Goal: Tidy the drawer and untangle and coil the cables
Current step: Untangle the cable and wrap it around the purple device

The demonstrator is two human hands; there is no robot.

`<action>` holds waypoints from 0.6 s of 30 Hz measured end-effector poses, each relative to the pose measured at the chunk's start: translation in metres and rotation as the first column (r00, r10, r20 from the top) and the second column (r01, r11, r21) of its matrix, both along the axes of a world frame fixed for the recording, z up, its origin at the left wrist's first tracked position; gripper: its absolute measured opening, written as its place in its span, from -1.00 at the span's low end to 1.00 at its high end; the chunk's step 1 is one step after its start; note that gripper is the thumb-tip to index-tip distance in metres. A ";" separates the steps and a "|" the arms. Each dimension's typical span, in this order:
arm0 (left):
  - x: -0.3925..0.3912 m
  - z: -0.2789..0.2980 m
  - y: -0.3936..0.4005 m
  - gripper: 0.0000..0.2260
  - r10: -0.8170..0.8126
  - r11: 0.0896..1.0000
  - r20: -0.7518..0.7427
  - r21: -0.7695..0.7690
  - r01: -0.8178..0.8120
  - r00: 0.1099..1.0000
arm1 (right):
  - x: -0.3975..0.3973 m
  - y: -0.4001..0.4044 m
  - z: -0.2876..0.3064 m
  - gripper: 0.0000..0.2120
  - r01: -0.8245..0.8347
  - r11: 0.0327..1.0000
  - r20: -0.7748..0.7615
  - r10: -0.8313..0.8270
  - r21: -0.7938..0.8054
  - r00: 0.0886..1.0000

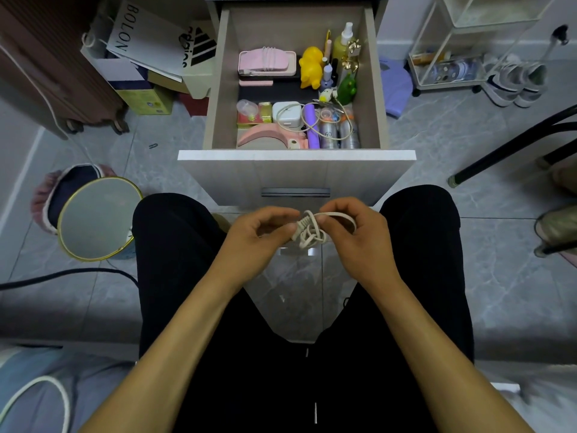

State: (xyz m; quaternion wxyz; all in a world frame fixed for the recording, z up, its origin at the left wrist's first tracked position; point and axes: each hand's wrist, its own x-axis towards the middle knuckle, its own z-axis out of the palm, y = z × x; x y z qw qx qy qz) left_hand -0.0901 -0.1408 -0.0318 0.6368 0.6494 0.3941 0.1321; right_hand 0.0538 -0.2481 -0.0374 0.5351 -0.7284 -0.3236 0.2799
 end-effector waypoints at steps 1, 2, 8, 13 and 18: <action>0.002 0.001 0.003 -0.74 -0.042 0.999 -0.020 0.024 0.043 0.999 | 0.001 -0.001 0.000 -0.95 -0.021 1.000 0.019 0.021 -0.002 1.000; 0.005 0.004 0.007 -0.68 -0.096 0.995 -0.036 0.037 0.097 0.995 | 0.002 -0.001 0.000 -0.95 -0.046 0.999 0.041 0.047 -0.006 0.998; 0.023 0.012 0.024 -0.81 -0.241 0.938 -0.006 -0.258 0.231 0.971 | 0.010 -0.007 0.005 -0.92 -0.073 0.997 0.091 0.073 0.004 0.993; 0.021 0.006 0.019 -0.95 -0.366 0.927 -0.036 -0.095 0.362 0.930 | 0.012 -0.011 0.002 -0.92 -0.030 0.999 0.045 0.032 -0.028 0.998; 0.017 -0.007 0.004 -0.84 -0.188 0.952 -0.023 0.240 0.188 0.982 | 0.011 -0.007 -0.003 -0.95 0.149 0.983 -0.080 -0.159 -0.109 0.984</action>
